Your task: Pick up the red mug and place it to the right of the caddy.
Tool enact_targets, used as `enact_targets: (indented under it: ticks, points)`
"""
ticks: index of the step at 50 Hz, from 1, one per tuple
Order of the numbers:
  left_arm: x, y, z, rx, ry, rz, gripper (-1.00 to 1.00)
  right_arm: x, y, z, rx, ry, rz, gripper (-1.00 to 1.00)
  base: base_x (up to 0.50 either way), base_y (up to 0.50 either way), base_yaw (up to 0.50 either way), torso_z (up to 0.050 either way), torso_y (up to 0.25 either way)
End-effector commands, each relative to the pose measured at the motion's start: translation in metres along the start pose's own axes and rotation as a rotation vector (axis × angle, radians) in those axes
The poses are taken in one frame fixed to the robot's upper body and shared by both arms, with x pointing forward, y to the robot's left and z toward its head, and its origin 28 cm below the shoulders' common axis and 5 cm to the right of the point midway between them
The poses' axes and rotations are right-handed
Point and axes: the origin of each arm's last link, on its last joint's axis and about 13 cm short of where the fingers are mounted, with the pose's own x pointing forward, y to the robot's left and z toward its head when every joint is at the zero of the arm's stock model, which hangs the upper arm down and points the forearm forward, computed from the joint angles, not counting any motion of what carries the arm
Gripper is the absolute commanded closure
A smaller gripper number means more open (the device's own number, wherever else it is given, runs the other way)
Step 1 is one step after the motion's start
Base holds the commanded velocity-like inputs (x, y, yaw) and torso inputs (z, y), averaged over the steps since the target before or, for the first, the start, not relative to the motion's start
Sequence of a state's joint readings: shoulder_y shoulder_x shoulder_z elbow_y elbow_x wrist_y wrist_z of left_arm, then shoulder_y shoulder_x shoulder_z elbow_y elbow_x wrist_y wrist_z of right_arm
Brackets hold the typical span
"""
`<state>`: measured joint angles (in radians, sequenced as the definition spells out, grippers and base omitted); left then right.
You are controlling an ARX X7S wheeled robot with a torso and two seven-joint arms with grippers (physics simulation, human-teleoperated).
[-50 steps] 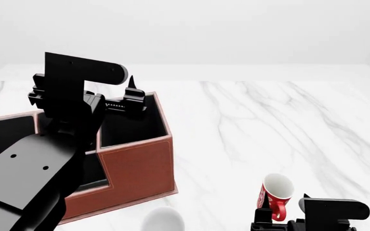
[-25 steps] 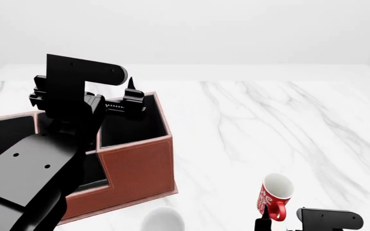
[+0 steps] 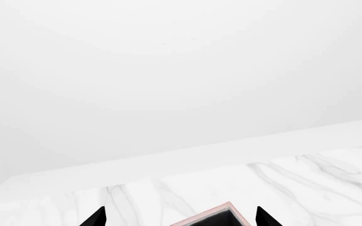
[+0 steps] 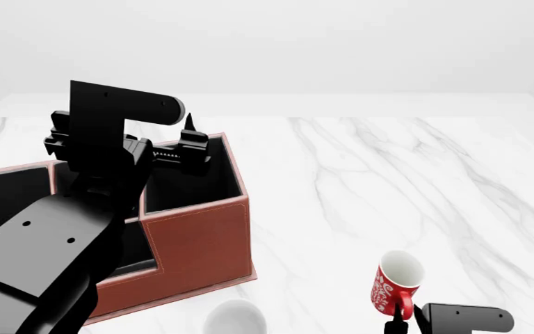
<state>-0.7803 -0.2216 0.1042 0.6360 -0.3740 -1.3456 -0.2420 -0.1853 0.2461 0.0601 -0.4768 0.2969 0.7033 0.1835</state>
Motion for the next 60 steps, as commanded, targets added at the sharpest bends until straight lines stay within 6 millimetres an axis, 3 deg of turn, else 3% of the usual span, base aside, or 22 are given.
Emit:
enact_targets:
  ticks: [1,18,26,34,41,49,55,60]
  points:
    - [0.000,0.000,0.000,0.002,-0.001,-0.001,-1.00,0.001,0.000,-0.001,0.007,0.009,-0.002,1.00,0.00,0.00,0.00,0.000,0.000]
    - [0.000,0.000,0.000,0.003,0.000,-0.001,-1.00,0.001,0.000,0.006,-0.038,-0.032,-0.010,1.00,0.00,0.00,0.00,0.000,0.000]
    - [0.002,0.000,0.000,0.003,0.000,0.001,-1.00,-0.006,0.002,0.038,-0.151,-0.158,0.028,1.00,0.00,0.00,0.00,0.000,0.000]
    - [0.002,0.000,-0.002,0.006,0.003,0.000,-1.00,0.001,0.000,0.063,-0.208,-0.217,0.038,1.00,0.00,0.00,0.00,0.000,0.000]
    - [0.004,-0.001,-0.003,0.007,0.008,-0.001,-1.00,0.027,0.004,0.084,-0.266,-0.184,0.211,1.00,0.00,0.00,0.00,0.000,0.001]
    - [0.005,0.000,-0.004,0.007,0.011,0.001,-1.00,0.076,0.007,0.104,-0.321,-0.166,0.324,1.00,0.00,0.00,0.00,0.000,0.000]
    - [0.006,-0.001,-0.005,0.006,0.012,0.000,-1.00,0.104,0.017,0.109,-0.384,-0.132,0.398,1.00,0.00,0.00,0.00,0.000,0.000]
    - [0.006,0.000,-0.006,0.005,0.014,0.001,-1.00,0.111,0.023,0.110,-0.371,-0.129,0.455,1.00,0.00,0.00,0.00,0.000,0.002]
